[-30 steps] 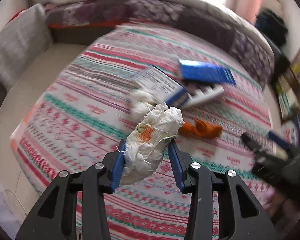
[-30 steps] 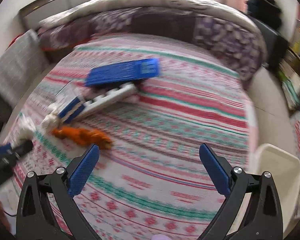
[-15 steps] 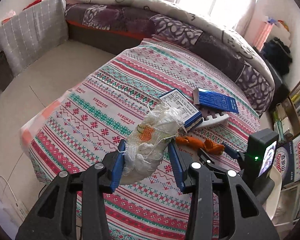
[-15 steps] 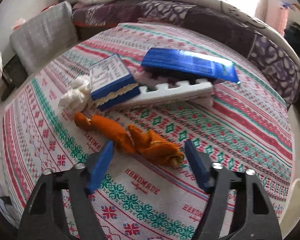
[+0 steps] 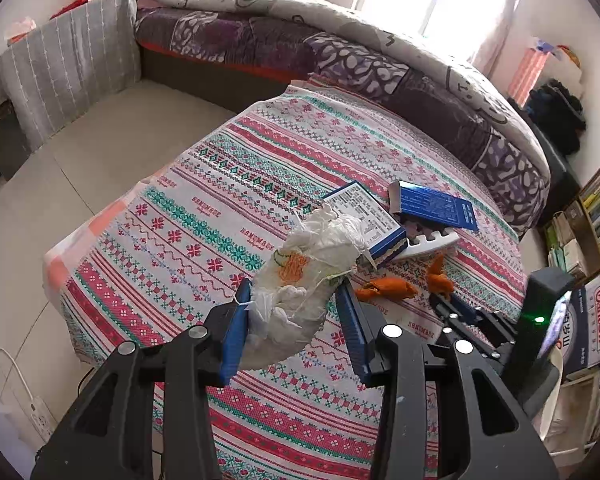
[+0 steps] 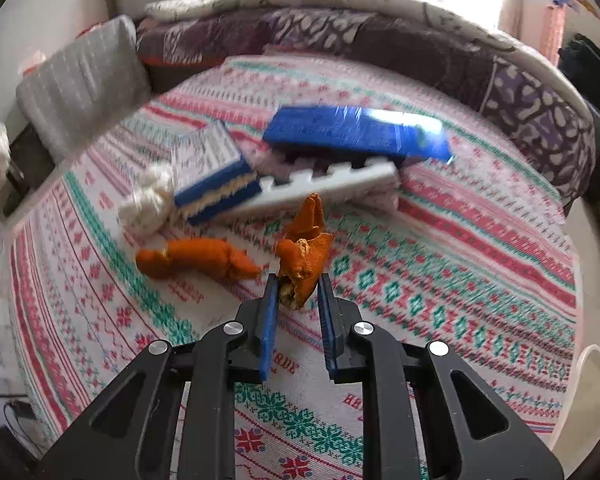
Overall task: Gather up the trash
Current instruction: 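Grasp the orange strip on the blanket with the right tool while left holds the tissue bundle, then carry the orange strip to the white bin and open the right tool while left carries bundle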
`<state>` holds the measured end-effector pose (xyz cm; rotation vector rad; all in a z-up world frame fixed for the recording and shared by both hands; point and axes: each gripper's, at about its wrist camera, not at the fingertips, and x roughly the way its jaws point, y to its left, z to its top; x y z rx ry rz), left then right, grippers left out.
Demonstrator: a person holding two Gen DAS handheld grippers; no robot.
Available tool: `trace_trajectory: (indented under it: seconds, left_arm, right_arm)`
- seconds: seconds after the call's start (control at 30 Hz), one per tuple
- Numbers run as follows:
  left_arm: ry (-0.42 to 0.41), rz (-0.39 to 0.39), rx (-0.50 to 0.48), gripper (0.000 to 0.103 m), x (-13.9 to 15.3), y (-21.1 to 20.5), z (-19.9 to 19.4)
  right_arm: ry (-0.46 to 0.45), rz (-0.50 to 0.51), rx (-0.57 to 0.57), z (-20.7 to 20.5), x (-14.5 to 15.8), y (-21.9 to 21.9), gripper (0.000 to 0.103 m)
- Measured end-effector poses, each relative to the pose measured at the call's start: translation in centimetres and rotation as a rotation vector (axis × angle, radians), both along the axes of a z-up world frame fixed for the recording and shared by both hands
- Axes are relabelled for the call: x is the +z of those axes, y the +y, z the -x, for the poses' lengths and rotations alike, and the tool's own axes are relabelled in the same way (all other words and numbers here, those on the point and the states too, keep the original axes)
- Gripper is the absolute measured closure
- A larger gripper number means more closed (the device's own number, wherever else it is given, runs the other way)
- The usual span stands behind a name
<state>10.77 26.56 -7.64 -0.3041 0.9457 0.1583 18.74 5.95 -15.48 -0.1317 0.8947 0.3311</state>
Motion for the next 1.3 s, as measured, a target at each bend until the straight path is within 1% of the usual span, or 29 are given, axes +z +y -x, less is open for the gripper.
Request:
trace_trajectory:
  seconds: [0.2, 0.3, 0.43, 0.57, 0.67, 0.8, 1.3]
  left_arm:
    - [-0.047, -0.032, 0.035, 0.06, 0.9, 0.1, 0.3]
    - [-0.087, -0.071, 0.059, 0.06, 1.7, -0.1, 0.6]
    - [-0.155, -0.149, 0.095, 0.06, 3.1, -0.6, 1.1]
    - [-0.206, -0.17, 0.101, 0.06, 4.2, -1.6, 1.4]
    - [-0.233, -0.201, 0.09, 0.06, 4.7, -2.7, 1.6]
    - [-0.257, -0.221, 0.066, 0.06, 5.2, -4.3, 1.7]
    - [-0.314, -0.23, -0.034, 0.06, 6.0, -11.0, 1.3]
  right_arm:
    - [-0.093, -0.077, -0.02, 0.9, 3.4, 0.1, 0.085]
    - [-0.14, -0.101, -0.019, 1.6, 5.2, 0.4, 0.085]
    - [-0.192, -0.122, -0.034, 3.0, 7.3, 0.2, 0.085]
    - [-0.232, -0.141, -0.072, 4.2, 9.1, -0.6, 0.085]
    - [-0.251, -0.152, -0.11, 5.0, 10.3, -1.7, 0.085]
    - [-0.265, -0.154, -0.146, 5.5, 11.2, -3.0, 0.085]
    - [-0.288, -0.155, -0.261, 6.3, 13.0, -9.4, 0.085]
